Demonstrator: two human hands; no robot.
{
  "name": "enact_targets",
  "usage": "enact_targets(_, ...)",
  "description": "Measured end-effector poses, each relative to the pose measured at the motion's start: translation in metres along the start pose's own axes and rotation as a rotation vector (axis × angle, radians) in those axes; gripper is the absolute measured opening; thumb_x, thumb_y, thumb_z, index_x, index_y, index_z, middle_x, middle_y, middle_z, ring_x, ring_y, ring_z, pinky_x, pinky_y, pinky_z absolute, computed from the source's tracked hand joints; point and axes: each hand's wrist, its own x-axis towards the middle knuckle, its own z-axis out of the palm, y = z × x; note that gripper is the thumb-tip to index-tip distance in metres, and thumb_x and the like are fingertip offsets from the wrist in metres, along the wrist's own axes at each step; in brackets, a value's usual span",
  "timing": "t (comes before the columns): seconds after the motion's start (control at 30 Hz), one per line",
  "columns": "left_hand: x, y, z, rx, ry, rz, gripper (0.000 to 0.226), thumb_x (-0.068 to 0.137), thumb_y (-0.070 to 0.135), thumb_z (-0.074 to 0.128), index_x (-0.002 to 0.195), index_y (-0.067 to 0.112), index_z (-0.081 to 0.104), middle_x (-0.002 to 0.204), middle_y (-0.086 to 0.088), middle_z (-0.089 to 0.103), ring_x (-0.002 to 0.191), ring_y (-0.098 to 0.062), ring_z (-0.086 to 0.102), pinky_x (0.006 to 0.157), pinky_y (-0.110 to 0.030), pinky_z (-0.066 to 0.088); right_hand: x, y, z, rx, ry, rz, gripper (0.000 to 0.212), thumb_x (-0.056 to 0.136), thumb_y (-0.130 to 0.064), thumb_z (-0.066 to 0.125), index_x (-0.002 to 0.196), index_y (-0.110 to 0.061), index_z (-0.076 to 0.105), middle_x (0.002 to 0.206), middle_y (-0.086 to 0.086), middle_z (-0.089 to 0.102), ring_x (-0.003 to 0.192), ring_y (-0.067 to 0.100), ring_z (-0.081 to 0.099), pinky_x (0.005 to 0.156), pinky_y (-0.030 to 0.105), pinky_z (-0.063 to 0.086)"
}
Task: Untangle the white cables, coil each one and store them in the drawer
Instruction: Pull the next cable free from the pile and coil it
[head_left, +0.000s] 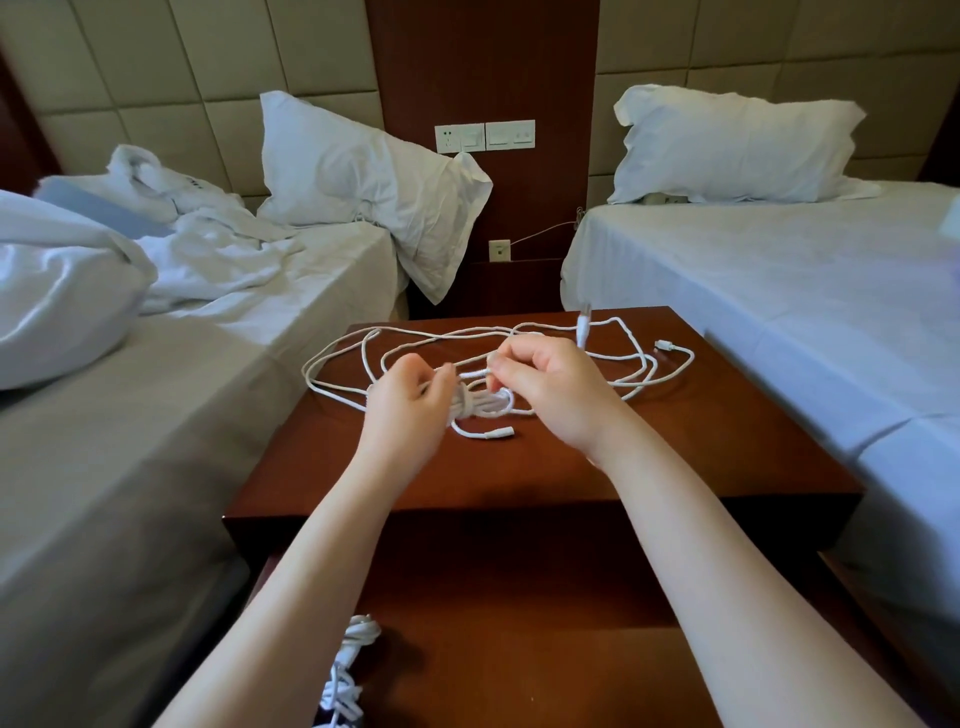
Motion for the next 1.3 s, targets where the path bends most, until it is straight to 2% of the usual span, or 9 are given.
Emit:
enact_targets(0.13, 0.006, -0.007, -0.010, -0.056, 0.198, -0.120, 0.033, 0.095, 0.026, 0.051, 0.066, 0.014, 0.043, 0.064, 0.004, 0.046, 0.061, -0.011, 0.043, 0.057, -0.028, 0.033, -0.002, -0.010, 0.012, -0.113, -0.101, -0.073, 0.028, 0.096, -0.022, 0.050, 0.074, -0.016, 0.065, 0.074, 0.011, 0.063, 0.075, 0.026, 0.059, 0.074, 0.040, 0.048)
enact_targets(0.27, 0.011, -0.012, -0.018, -0.156, 0.296, -0.170, 0.033, 0.095, 0.032, 0.051, 0.067, 0.015, 0.045, 0.064, 0.004, 0.048, 0.060, -0.012, 0.045, 0.059, -0.024, 0.038, -0.002, -0.008, 0.026, -0.165, -0.241, -0.076, 0.030, 0.097, -0.025, 0.051, 0.070, -0.024, 0.062, 0.063, -0.008, 0.054, 0.060, 0.002, 0.048, 0.061, 0.018, 0.037)
enact_targets(0.4, 0.010, -0.009, -0.017, -0.524, 0.247, -0.179, 0.032, 0.092, 0.037, 0.054, 0.070, 0.014, 0.050, 0.059, -0.002, 0.047, 0.051, -0.016, 0.043, 0.049, -0.028, 0.036, 0.000, 0.007, 0.036, -0.118, -0.259, -0.034, 0.033, 0.098, -0.028, 0.051, 0.066, -0.035, 0.057, 0.065, -0.015, 0.055, 0.068, -0.001, 0.051, 0.070, 0.021, 0.036)
enact_targets(0.5, 0.005, 0.002, -0.017, -0.665, 0.191, -0.103, 0.032, 0.097, 0.026, 0.053, 0.070, 0.011, 0.046, 0.051, -0.001, 0.043, 0.037, -0.009, 0.036, 0.039, -0.022, 0.031, 0.000, 0.014, 0.035, 0.000, -0.242, -0.029, 0.028, 0.099, -0.025, 0.051, 0.073, -0.026, 0.061, 0.056, -0.020, 0.053, 0.058, -0.002, 0.047, 0.062, 0.018, 0.034)
enact_targets(0.7, 0.001, 0.012, -0.024, -0.810, -0.030, 0.012, 0.035, 0.098, 0.019, 0.050, 0.065, 0.012, 0.041, 0.055, -0.003, 0.039, 0.037, -0.006, 0.029, 0.035, -0.017, 0.025, 0.001, 0.026, 0.026, 0.139, -0.200, 0.044, 0.031, 0.098, -0.040, 0.049, 0.074, -0.023, 0.059, 0.072, 0.000, 0.050, 0.066, 0.007, 0.048, 0.065, 0.026, 0.043)
enact_targets(0.9, -0.002, 0.012, -0.027, -0.878, -0.229, 0.065, 0.034, 0.092, 0.022, 0.058, 0.064, 0.011, 0.042, 0.057, -0.003, 0.041, 0.038, -0.002, 0.033, 0.035, -0.013, 0.027, 0.002, 0.039, 0.023, 0.243, -0.177, 0.094, 0.021, 0.092, -0.046, 0.057, 0.092, -0.027, 0.066, 0.096, 0.004, 0.065, 0.101, 0.019, 0.062, 0.098, 0.041, 0.050)
enact_targets(1.0, -0.005, 0.013, -0.025, -0.851, -0.351, 0.075, 0.030, 0.088, 0.020, 0.059, 0.065, 0.011, 0.041, 0.050, 0.008, 0.046, 0.038, 0.000, 0.039, 0.036, -0.011, 0.031, 0.004, 0.040, 0.019, 0.288, -0.180, 0.107, 0.022, 0.088, -0.041, 0.064, 0.107, -0.030, 0.067, 0.105, -0.007, 0.069, 0.106, 0.009, 0.062, 0.102, 0.036, 0.045)
enact_targets(1.17, -0.005, 0.004, -0.024, -0.546, -0.503, 0.108, 0.028, 0.080, 0.024, 0.070, 0.060, 0.018, 0.051, 0.051, 0.008, 0.048, 0.044, -0.004, 0.040, 0.042, -0.014, 0.032, 0.006, 0.040, 0.005, 0.252, -0.117, 0.057, 0.008, 0.086, -0.023, 0.070, 0.080, -0.024, 0.065, 0.077, -0.008, 0.065, 0.076, 0.007, 0.060, 0.072, 0.025, 0.048)
enact_targets(1.3, -0.004, 0.000, -0.022, -0.179, -0.481, 0.195, 0.031, 0.084, 0.031, 0.068, 0.064, 0.017, 0.048, 0.059, 0.003, 0.048, 0.055, -0.011, 0.042, 0.052, -0.028, 0.037, 0.007, 0.034, 0.001, 0.147, -0.084, 0.007, 0.011, 0.085, -0.020, 0.072, 0.077, -0.023, 0.065, 0.086, -0.002, 0.062, 0.087, 0.014, 0.062, 0.084, 0.029, 0.051)
